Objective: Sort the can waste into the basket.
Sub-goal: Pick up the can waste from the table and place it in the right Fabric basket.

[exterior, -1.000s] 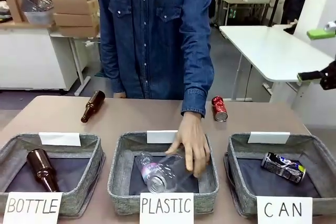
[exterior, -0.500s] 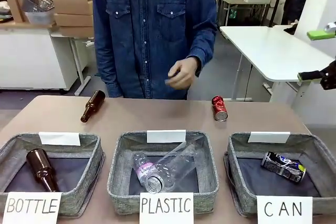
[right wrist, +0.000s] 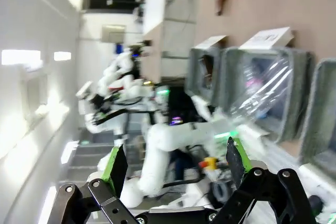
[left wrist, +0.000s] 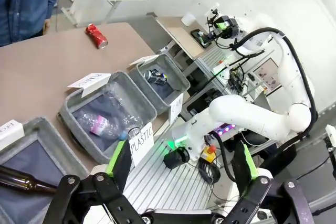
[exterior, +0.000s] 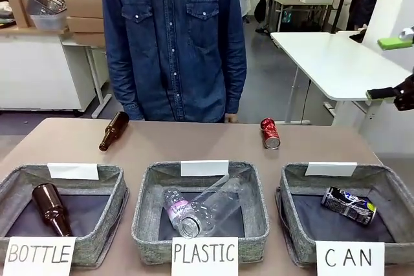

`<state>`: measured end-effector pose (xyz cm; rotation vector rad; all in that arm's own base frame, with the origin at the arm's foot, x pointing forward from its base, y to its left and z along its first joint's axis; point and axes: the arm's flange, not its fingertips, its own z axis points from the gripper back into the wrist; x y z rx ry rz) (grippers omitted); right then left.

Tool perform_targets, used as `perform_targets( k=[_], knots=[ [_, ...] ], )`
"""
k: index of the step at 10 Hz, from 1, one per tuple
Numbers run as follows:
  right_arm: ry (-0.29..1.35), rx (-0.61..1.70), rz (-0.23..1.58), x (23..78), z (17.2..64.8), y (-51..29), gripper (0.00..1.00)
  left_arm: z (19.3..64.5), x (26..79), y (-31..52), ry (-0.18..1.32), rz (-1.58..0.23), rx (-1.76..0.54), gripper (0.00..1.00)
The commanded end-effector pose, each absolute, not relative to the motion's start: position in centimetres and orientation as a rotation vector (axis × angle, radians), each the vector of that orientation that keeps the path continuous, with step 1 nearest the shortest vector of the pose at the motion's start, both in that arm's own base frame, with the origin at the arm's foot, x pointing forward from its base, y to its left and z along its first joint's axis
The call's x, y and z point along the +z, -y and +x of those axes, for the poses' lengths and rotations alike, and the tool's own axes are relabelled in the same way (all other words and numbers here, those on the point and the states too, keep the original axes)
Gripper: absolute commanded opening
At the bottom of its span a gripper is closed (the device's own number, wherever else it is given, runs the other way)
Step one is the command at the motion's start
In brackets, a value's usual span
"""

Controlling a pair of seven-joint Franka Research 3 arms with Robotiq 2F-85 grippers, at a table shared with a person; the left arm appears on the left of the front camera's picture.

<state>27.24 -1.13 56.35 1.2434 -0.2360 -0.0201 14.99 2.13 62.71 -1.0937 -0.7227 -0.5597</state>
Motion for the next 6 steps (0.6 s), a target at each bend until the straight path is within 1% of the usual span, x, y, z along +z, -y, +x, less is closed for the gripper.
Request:
perform_targets(
  k=[1, 2, 3, 4, 5, 6],
  knots=[
    [0.441, 0.037, 0.669, 55.3, 33.4, -4.6, 1.0, 15.0, 62.9, -2.3, 0.734, -1.111, -0.58, 1.0],
    [0.455, 0.093, 0.516, 53.5, 37.2, -6.9, 1.0, 15.0, 62.9, -2.3, 0.734, -1.111, -0.58, 1.0],
    [0.496, 0.073, 0.3, 51.5, 40.1, -7.7, 1.0, 15.0, 62.9, -2.3, 0.734, -1.111, -0.58, 1.0],
    [0.528, 0.058, 0.203, 49.6, 42.0, -7.9, 1.0, 15.0, 62.9, -2.3, 0.734, -1.111, -0.58, 1.0],
    [0.552, 0.035, 0.277, 49.0, 42.0, -7.8, 1.0, 15.0, 62.9, -2.3, 0.734, -1.111, -0.58, 1.0],
    [0.431, 0.162, 0.602, 51.5, 38.0, -9.4, 1.0, 15.0, 62.9, -2.3, 0.734, -1.111, -0.58, 1.0]
  ],
)
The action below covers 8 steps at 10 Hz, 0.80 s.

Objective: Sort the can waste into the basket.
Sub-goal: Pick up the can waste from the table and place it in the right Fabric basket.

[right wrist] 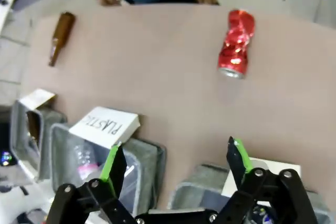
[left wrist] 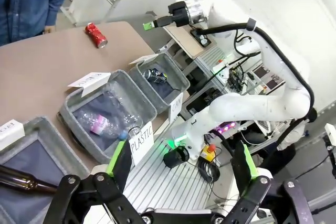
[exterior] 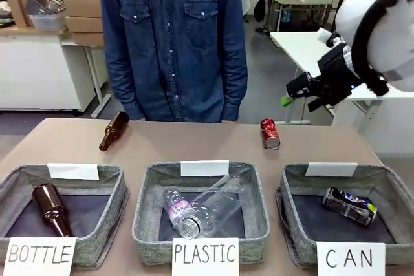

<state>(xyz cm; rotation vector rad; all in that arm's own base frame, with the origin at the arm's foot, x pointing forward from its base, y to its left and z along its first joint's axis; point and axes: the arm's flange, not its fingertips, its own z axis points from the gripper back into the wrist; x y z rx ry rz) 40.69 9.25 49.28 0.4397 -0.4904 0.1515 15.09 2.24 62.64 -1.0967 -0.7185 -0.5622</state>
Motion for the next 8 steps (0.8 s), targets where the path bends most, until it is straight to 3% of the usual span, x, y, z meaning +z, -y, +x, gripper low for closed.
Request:
perform_targets(
  k=[1, 3, 4, 8],
  knots=[
    [0.431, 0.162, 0.602, 51.5, 38.0, -9.4, 1.0, 15.0, 62.9, -2.3, 0.734, -1.111, -0.58, 1.0],
    [0.472, 0.162, 0.494, 49.8, 40.1, -9.3, 1.0, 15.0, 62.9, -2.3, 0.734, -1.111, -0.58, 1.0],
    [0.423, 0.064, 0.355, 48.1, 44.2, -10.9, 1.0, 15.0, 62.9, -2.3, 0.734, -1.111, -0.58, 1.0],
    [0.265, 0.008, 0.149, 41.9, 56.1, -14.0, 1.0, 15.0, 62.9, -2.3, 0.734, -1.111, -0.58, 1.0]
  ],
)
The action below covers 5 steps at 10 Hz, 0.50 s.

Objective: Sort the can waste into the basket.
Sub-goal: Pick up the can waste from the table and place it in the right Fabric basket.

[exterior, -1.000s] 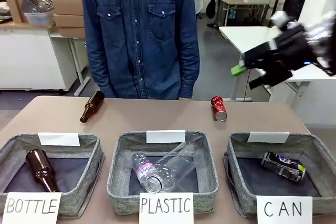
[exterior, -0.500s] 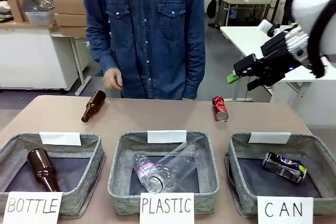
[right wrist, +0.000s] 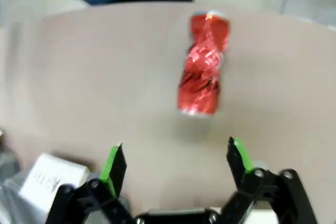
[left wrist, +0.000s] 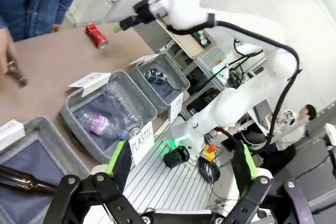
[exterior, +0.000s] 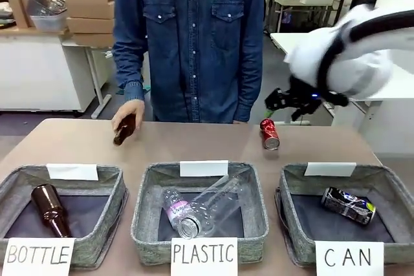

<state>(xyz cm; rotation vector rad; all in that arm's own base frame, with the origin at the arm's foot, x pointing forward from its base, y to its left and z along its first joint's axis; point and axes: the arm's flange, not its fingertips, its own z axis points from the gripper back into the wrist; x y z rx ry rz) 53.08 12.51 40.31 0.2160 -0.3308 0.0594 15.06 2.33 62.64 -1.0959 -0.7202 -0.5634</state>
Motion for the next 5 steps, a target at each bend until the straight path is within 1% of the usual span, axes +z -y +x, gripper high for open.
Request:
perform_targets(
  k=[1, 3, 5],
  knots=[
    [0.243, -0.004, 0.131, 40.1, 57.9, -14.6, 1.0, 15.0, 62.9, -2.3, 0.734, -1.111, -0.58, 1.0],
    [0.215, -0.005, 0.096, 36.6, 60.5, -15.9, 1.0, 15.0, 62.9, -2.3, 0.734, -1.111, -0.58, 1.0],
    [0.186, -0.027, 0.043, 33.2, 61.7, -16.4, 1.0, 15.0, 62.9, -2.3, 0.734, -1.111, -0.58, 1.0]
  ],
)
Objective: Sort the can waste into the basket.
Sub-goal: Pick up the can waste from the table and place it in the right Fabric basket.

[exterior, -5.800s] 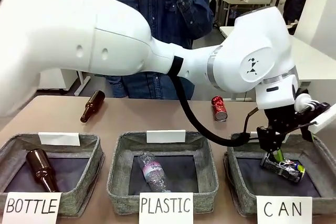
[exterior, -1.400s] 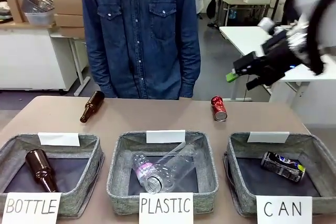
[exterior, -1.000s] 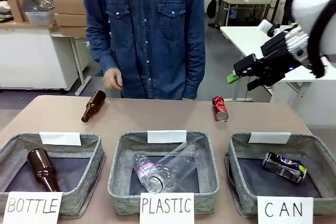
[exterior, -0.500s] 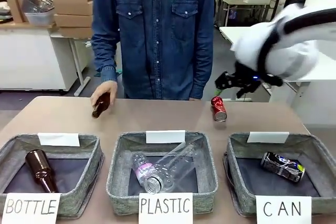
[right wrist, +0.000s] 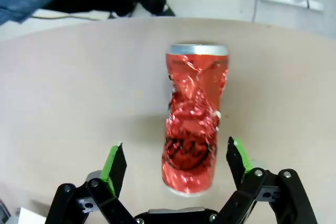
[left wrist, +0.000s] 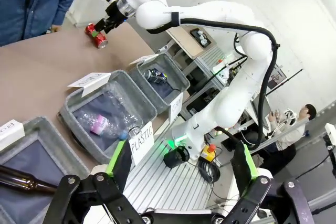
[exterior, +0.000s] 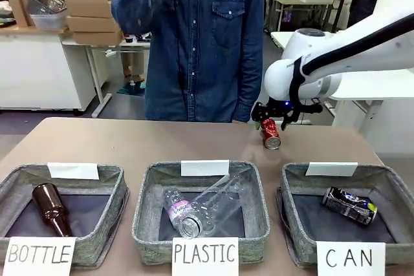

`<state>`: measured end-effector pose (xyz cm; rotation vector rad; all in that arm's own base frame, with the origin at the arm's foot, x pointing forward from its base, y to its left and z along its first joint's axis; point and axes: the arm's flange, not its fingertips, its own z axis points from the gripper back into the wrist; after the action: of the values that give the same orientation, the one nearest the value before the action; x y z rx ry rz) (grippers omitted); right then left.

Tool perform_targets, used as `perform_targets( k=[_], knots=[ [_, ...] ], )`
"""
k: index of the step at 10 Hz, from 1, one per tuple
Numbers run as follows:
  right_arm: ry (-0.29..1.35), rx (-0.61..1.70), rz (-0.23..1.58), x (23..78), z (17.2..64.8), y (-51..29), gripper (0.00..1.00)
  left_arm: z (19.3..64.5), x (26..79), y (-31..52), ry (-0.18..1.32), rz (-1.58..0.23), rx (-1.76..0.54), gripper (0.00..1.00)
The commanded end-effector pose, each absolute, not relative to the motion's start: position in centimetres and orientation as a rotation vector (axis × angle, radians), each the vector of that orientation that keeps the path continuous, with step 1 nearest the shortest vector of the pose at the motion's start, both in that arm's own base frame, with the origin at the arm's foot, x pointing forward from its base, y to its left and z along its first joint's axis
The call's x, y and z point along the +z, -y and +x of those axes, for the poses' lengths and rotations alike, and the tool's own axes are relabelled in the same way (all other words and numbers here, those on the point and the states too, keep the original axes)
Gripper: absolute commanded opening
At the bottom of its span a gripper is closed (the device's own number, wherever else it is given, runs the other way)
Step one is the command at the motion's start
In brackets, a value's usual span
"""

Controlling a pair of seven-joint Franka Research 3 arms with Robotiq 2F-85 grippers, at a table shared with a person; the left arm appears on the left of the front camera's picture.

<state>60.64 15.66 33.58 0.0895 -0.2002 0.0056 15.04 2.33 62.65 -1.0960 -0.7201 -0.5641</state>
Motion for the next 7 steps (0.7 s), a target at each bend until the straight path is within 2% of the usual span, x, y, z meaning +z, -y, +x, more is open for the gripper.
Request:
perform_targets(
  k=[1, 4, 5, 6, 7],
  knots=[
    [0.189, -0.032, 0.019, 32.39, 61.76, -16.48, 1.0, 15.03, 62.91, -2.29, 0.734, -1.111, -0.58, 1.0],
    [0.169, -0.043, 0.02, 31.47, 61.47, -16.51, 1.0, 15.03, 62.91, -2.29, 0.734, -1.111, -0.58, 1.0],
    [0.164, -0.053, 0.016, 31.48, 61.5, -16.43, 0.95, 15.03, 62.91, -2.29, 0.734, -1.111, -0.58, 1.0],
    [0.171, -0.054, -0.003, 31.56, 61.49, -16.43, 0.5, 15.03, 62.91, -2.29, 0.734, -1.111, -0.58, 1.0],
    [0.166, -0.052, 0.004, 31.65, 61.51, -16.34, 0.36, 15.03, 62.91, -2.29, 0.734, -1.111, -0.58, 1.0]
  ],
)
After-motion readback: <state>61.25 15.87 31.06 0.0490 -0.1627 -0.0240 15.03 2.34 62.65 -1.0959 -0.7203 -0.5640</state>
